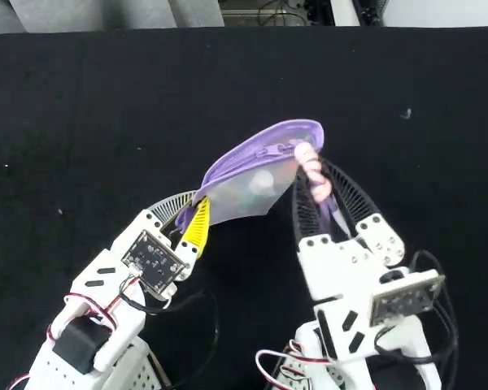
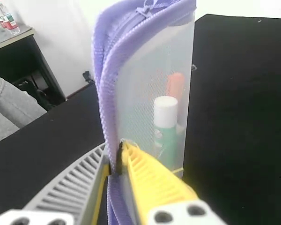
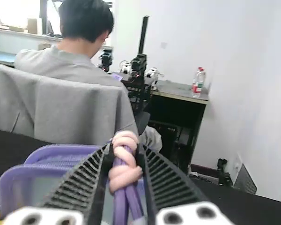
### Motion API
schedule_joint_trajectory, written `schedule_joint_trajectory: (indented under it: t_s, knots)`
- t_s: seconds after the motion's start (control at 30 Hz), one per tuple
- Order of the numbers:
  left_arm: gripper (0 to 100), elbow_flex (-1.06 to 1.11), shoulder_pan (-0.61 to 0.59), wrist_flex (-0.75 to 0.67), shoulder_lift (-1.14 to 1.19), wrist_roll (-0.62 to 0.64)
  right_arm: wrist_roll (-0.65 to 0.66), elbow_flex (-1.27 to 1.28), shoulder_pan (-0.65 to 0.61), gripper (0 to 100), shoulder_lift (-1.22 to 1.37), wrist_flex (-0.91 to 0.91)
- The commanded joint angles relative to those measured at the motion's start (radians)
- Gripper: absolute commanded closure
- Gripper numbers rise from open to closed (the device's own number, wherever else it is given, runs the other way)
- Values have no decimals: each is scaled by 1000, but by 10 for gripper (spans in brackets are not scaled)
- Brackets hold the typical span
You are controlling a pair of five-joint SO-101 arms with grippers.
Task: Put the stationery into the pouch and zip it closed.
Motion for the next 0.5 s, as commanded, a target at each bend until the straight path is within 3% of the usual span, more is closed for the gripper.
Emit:
schedule_joint_trajectory:
  t_s: [0.0,0.23,0.47]
  knots:
    - [971,18,-19,8,8,-12,8,-139,32,988,180,-44]
    - [971,18,-19,8,8,-12,6,-421,78,988,437,32]
    - [971,18,-13,8,8,-12,6,-615,224,988,550,163]
